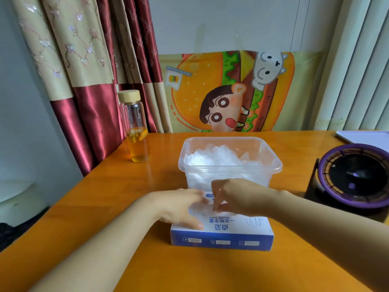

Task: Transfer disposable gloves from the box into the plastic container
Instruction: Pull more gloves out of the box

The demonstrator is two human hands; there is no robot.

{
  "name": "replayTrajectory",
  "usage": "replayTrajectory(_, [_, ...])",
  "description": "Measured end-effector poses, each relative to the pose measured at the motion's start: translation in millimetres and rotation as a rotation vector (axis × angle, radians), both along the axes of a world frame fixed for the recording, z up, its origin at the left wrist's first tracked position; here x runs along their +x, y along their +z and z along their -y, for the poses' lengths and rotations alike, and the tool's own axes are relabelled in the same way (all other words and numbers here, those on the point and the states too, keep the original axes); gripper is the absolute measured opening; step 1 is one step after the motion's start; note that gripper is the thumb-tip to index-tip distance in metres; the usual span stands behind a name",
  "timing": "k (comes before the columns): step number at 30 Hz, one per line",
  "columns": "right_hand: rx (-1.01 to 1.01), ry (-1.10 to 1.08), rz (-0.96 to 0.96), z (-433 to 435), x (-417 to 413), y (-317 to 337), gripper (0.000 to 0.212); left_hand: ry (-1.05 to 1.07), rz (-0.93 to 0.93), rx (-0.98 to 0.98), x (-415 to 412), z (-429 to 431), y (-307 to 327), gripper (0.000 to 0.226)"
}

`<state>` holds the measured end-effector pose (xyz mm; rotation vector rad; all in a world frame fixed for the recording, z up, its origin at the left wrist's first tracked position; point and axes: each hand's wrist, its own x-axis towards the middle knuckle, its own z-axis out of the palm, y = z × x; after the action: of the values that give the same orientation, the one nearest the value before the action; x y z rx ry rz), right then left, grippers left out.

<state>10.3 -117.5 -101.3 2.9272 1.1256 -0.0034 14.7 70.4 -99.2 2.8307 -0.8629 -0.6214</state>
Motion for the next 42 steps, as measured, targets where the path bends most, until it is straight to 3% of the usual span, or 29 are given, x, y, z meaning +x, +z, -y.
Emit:
replayTrajectory(6, [0.311,-0.001,0.133,5.8,-10.8,53.1,0.015,0.008,0.009,0.055,-0.6,1.8,3.3,0.073])
replayTrajectory(12, [-0.067,-0.015,-0.071,1.3,-12.1,7.1,0.033,0.008,0.014,-0.021,-2.7,1.7,2.6,0.073])
replayTrajectory(17, [0.118,-0.045,0.006,-1.3,-6.8,6.8,0.016,0.034,-0.011,-0.048,-0.2,-0.1,-0.4,0.073])
replayTrajectory(23, [0.122,-0.099,0.010,13.2,-9.9,19.4,0.017,0.034,-0.014,-0.034,0.3,5.1,2.8,0.075])
replayTrajectory(29, [0.527,-0.290,-0.074,6.7,-5.5,4.8,0.010,0.036,-0.066,-0.140,-0.8,-0.9,7.5,0.075])
replayTrajectory(33, [0.619,-0.344,-0.165,-1.7,-9.4,-13.3,0.012,0.003,-0.038,-0.089,-4.0,-3.3,3.6,0.076])
replayTrajectory(36, [0.800,-0.329,-0.294,2.4,-11.6,-5.2,0.015,0.018,-0.020,-0.110,-4.8,-4.4,-1.8,0.078])
replayTrajectory(40, [0.446,-0.271,-0.171,-2.8,-15.4,-9.1,0.027,0.048,0.016,-0.144,-6.0,-5.6,-12.3,0.089])
replayTrajectory(42, [0.553,-0.294,-0.164,-8.7,-18.5,-17.8,0.020,0.059,0.012,-0.158,-6.2,-7.4,-16.1,0.092])
